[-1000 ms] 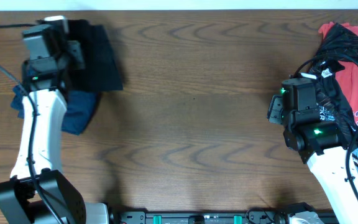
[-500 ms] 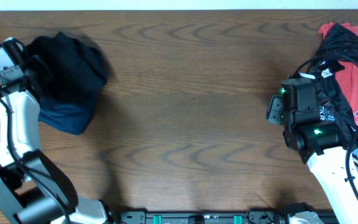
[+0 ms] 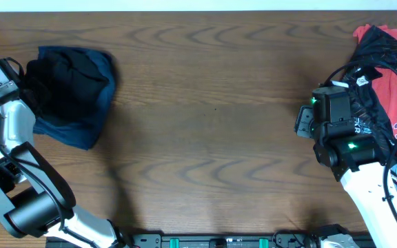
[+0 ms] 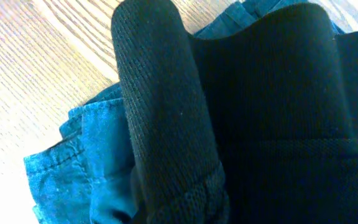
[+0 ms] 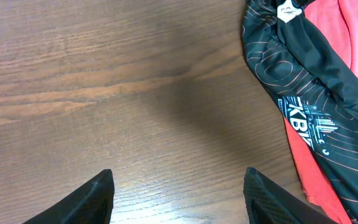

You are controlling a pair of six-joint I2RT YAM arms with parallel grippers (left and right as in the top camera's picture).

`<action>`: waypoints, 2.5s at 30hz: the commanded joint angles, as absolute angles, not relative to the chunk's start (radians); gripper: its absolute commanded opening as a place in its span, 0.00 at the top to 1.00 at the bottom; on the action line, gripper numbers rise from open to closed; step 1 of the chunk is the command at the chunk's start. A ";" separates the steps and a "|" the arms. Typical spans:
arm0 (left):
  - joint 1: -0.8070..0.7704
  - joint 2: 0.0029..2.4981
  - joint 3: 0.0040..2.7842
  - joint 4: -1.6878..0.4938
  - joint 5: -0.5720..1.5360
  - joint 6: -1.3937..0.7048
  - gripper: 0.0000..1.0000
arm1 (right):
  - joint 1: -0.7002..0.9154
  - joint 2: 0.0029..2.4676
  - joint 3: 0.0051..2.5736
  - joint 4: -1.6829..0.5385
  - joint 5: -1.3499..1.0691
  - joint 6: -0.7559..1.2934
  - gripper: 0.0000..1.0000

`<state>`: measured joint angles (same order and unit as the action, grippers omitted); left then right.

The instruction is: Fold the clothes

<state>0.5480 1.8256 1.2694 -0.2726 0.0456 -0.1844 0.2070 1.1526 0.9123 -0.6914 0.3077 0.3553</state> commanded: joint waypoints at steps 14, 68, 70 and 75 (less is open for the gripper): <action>0.505 1.796 1.299 -0.204 0.148 -0.255 0.05 | 0.201 1.150 0.921 -0.696 0.299 0.361 0.35; 0.356 1.692 1.320 -0.223 0.669 -0.260 0.06 | 0.201 1.150 0.921 -0.704 0.280 0.362 0.35; 0.327 1.704 1.320 -0.252 0.639 -0.260 0.06 | 0.201 1.150 0.921 -0.703 0.280 0.362 0.35; 0.264 1.785 1.306 -0.321 0.518 -0.260 0.06 | 0.201 1.150 0.921 -0.705 0.280 0.362 0.34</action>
<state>0.2817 1.7206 1.3231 -0.2993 0.5972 -0.2657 0.2070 1.1526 0.9123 -0.7002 0.2825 0.3557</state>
